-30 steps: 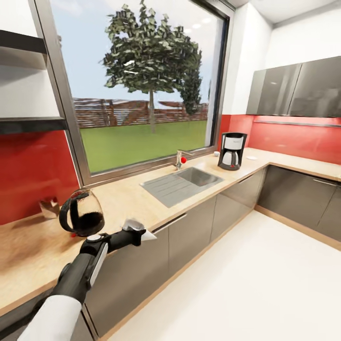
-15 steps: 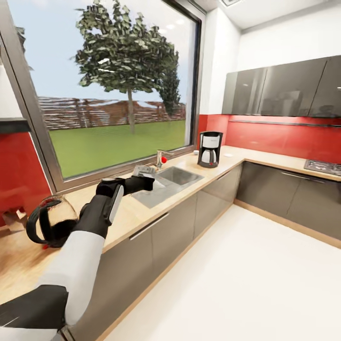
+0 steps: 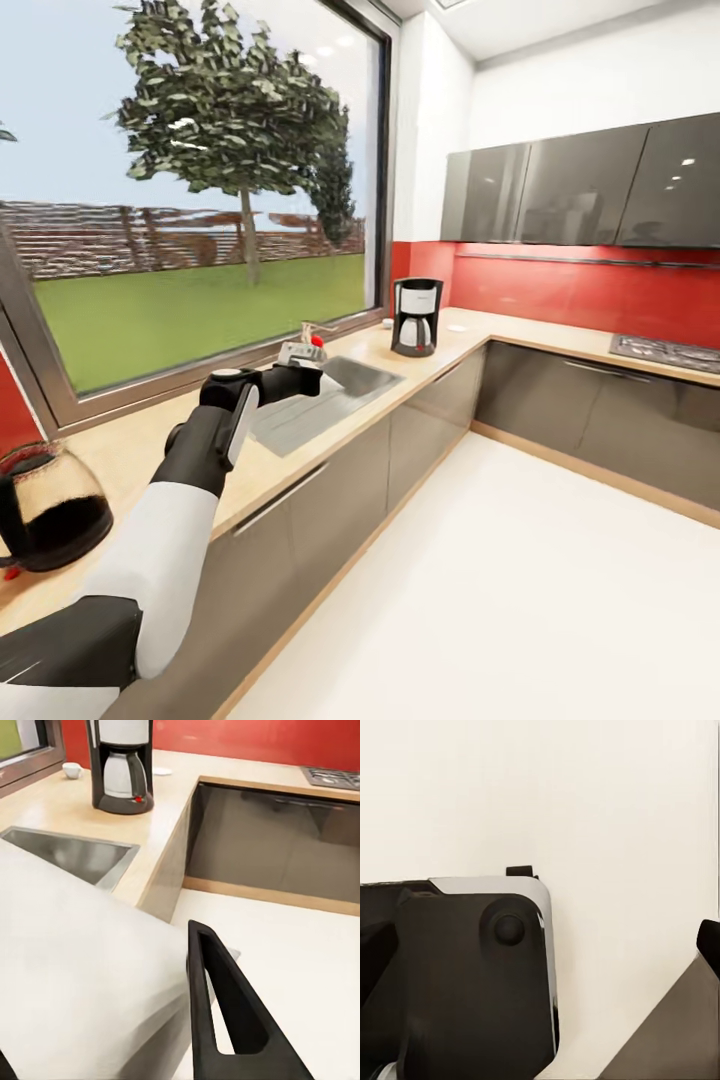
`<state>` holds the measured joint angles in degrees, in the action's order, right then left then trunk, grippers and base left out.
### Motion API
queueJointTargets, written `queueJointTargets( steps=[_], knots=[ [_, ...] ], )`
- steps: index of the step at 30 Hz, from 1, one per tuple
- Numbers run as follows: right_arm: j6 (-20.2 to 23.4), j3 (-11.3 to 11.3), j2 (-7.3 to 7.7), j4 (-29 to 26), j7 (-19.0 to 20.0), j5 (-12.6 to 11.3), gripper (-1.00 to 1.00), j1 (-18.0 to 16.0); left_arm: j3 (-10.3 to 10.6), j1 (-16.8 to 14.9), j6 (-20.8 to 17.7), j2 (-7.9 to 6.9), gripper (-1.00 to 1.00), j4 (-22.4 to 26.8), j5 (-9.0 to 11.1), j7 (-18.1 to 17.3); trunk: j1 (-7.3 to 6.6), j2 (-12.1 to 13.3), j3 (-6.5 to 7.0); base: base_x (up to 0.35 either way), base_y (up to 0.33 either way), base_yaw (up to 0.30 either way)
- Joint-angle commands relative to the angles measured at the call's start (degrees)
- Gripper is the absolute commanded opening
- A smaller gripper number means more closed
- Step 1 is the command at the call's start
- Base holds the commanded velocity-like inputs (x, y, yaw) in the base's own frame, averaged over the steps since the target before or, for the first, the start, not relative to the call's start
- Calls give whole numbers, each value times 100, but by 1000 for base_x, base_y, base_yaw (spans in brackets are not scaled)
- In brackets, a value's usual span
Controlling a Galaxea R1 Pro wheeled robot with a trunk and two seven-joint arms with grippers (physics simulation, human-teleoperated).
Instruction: Set up a coffee station on the kitchen countertop: keep the coffee maker on the countertop, move the bottle of coffee from the kitchen shelf to the counter next to the coffee maker, place a paper coffee filter on top of the coffee maker, put the saucer next to the coffee maker with the coffee cup on the saucer, and place the electric kettle next to the coffee maker.
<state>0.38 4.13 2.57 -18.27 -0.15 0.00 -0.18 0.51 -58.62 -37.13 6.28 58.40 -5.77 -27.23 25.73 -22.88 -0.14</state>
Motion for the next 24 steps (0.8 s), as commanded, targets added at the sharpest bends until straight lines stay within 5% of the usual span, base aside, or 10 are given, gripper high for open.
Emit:
queueJointTargets(
  steps=[1,16,19,20,24],
  knots=[
    [2,17,-2,-2,-2,0,100,0,-8,-1,-9,1,-100,5,-65,-48,5,-3,-2,293,-138,-9],
    [6,50,-2,-1,-10,-6,100,-2,-5,78,-4,-4,-100,3,-64,-55,5,-3,-2,244,-192,0],
    [6,200,-2,-1,-11,-8,100,0,-3,91,-3,0,-100,-7,-65,-55,5,-3,-2,224,-211,0],
    [6,407,-2,-1,-4,-9,100,-1,1,103,2,4,-100,-29,-65,-55,5,-3,-2,223,-213,0],
    [6,450,-2,-1,-4,-1,100,0,-6,105,3,3,-100,-53,-65,-55,5,-3,-2,223,-214,0]
  ],
)
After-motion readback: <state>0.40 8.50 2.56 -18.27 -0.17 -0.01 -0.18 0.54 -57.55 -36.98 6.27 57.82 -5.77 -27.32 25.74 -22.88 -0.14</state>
